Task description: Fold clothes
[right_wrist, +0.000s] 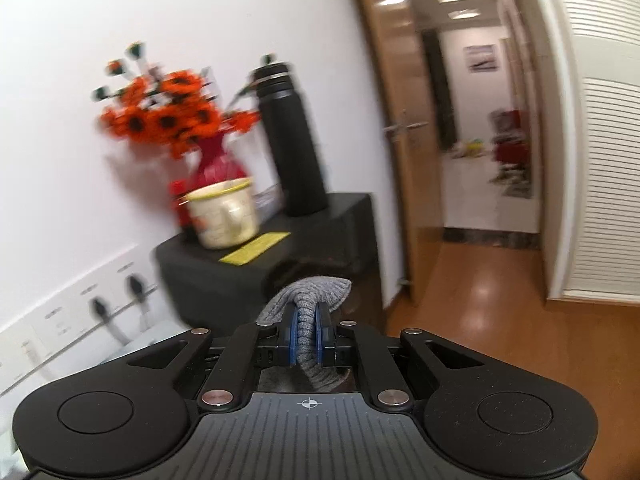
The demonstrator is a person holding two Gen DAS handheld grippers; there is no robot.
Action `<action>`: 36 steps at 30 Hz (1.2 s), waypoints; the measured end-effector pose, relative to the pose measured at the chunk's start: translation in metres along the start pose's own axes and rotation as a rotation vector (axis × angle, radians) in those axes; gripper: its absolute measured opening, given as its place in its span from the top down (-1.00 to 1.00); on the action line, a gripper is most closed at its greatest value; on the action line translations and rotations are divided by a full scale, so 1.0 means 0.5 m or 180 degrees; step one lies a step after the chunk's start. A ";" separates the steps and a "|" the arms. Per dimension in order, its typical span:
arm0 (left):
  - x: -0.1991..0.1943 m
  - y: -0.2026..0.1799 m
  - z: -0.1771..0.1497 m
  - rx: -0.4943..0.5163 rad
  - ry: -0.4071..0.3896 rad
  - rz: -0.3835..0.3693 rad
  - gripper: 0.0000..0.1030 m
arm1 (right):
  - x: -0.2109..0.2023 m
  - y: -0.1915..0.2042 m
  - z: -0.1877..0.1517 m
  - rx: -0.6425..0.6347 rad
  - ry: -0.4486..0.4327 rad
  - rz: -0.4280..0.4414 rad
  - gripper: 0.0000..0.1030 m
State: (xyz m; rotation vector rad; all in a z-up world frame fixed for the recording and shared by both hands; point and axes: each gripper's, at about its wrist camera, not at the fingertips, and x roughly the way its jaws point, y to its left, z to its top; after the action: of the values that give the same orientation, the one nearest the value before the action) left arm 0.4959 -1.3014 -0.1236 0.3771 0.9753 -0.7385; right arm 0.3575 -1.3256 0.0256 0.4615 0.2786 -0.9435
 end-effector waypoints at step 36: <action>-0.131 0.354 -0.035 -0.1642 -0.0400 -0.1083 -0.64 | 0.008 0.686 -0.399 -0.0995 0.2526 0.2962 -0.03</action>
State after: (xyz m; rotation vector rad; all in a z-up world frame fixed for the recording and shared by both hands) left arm 0.5888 -1.1412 -0.0825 -0.2889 1.0812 -0.7727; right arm 0.6372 -1.0579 -0.0611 0.5781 0.8255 0.2317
